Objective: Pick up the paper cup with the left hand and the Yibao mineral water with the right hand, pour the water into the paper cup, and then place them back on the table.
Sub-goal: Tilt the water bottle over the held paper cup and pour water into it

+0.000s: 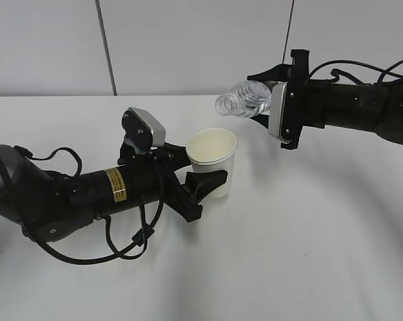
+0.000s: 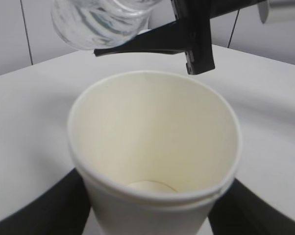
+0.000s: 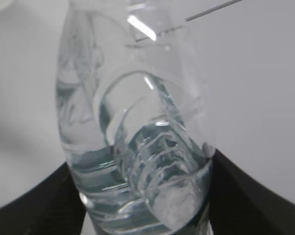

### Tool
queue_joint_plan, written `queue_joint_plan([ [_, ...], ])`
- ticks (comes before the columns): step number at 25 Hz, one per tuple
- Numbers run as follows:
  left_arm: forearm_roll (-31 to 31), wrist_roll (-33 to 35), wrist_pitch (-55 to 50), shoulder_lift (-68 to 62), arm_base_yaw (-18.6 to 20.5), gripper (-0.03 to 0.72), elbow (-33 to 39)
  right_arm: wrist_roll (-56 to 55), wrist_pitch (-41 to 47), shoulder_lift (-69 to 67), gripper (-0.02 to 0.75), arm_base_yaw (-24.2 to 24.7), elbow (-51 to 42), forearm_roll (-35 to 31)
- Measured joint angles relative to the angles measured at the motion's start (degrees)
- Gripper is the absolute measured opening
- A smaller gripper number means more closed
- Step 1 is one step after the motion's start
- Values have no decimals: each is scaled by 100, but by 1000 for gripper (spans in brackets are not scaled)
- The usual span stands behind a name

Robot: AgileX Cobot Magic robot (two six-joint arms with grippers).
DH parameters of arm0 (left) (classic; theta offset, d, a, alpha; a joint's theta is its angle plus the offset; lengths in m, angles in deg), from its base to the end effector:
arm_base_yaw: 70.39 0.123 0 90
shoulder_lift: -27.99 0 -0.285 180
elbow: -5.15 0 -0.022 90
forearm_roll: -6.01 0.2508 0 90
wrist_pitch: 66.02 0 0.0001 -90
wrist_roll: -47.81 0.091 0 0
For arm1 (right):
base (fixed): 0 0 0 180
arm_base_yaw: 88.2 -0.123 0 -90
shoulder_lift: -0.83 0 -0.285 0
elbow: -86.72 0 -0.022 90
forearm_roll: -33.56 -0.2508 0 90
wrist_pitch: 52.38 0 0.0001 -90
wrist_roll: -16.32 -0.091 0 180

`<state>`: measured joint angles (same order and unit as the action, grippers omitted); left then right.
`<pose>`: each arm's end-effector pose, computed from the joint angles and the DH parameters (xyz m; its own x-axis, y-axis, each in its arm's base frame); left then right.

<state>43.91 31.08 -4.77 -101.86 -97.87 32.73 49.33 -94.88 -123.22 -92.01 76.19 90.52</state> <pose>0.3093 -0.2161 0.1023 -0.1310 0.1310 -0.9827 0.8663 0.4971 -0.0492 0.4206 0.0796 0.1755 0.5406 -0.7811 -0.3125 -0.3921 0.0947 -0.9150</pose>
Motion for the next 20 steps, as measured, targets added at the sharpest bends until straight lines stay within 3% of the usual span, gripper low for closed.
queue_joint_plan([
  [20,-5,-12,-75,0,0,433,-113,575,9,0,490,0,0,0],
])
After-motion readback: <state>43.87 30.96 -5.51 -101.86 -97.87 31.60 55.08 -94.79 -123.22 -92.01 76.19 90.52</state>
